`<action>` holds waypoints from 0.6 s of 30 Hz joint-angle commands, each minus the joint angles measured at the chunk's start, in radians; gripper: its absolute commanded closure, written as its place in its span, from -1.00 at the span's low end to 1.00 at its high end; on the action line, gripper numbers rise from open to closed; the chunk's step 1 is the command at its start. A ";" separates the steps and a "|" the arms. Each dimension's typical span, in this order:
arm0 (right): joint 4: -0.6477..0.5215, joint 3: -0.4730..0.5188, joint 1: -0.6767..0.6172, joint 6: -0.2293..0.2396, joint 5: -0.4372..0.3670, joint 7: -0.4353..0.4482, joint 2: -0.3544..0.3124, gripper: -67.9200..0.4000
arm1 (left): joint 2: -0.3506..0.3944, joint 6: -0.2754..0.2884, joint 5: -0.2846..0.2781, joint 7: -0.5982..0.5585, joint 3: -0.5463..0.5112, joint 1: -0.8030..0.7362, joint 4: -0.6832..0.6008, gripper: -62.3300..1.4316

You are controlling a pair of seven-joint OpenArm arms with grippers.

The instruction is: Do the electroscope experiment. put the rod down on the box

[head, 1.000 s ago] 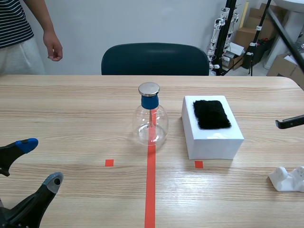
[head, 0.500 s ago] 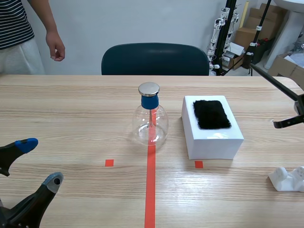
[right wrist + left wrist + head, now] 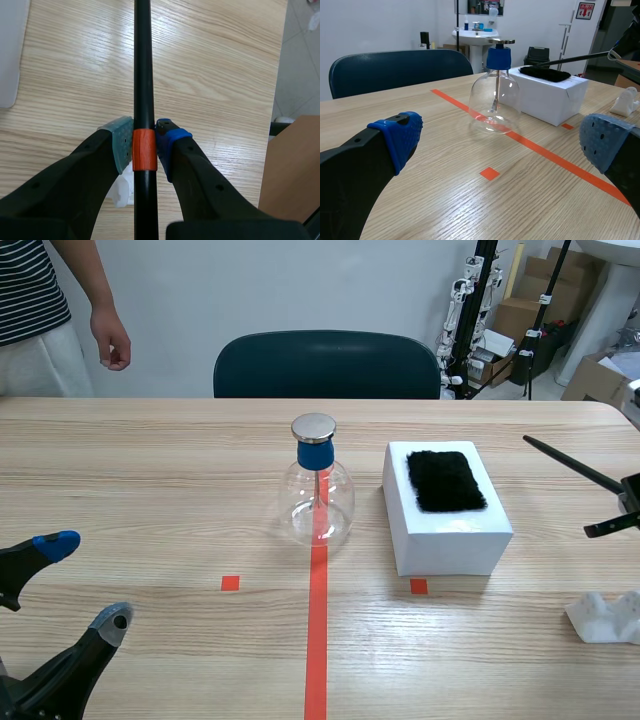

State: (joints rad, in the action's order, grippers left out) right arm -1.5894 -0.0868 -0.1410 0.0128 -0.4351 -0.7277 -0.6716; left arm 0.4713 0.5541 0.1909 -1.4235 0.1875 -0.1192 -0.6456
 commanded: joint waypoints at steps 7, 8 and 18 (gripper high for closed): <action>0.101 -0.010 0.077 0.045 0.010 0.019 0.007 0.69 | 0.009 0.002 -0.006 -0.015 -0.003 0.003 -0.014 -1.00; 0.118 -0.021 0.089 0.048 0.014 0.019 0.012 0.69 | 0.009 0.002 -0.006 -0.014 -0.003 0.003 -0.014 -1.00; 0.240 -0.096 0.155 0.067 0.066 0.019 0.061 0.69 | 0.009 0.002 -0.006 -0.009 -0.003 0.003 -0.014 -1.00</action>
State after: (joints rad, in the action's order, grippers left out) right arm -1.3357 -0.1917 -0.0113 0.0860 -0.3771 -0.7155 -0.5995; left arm 0.4713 0.5541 0.1909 -1.4185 0.1875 -0.1192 -0.6456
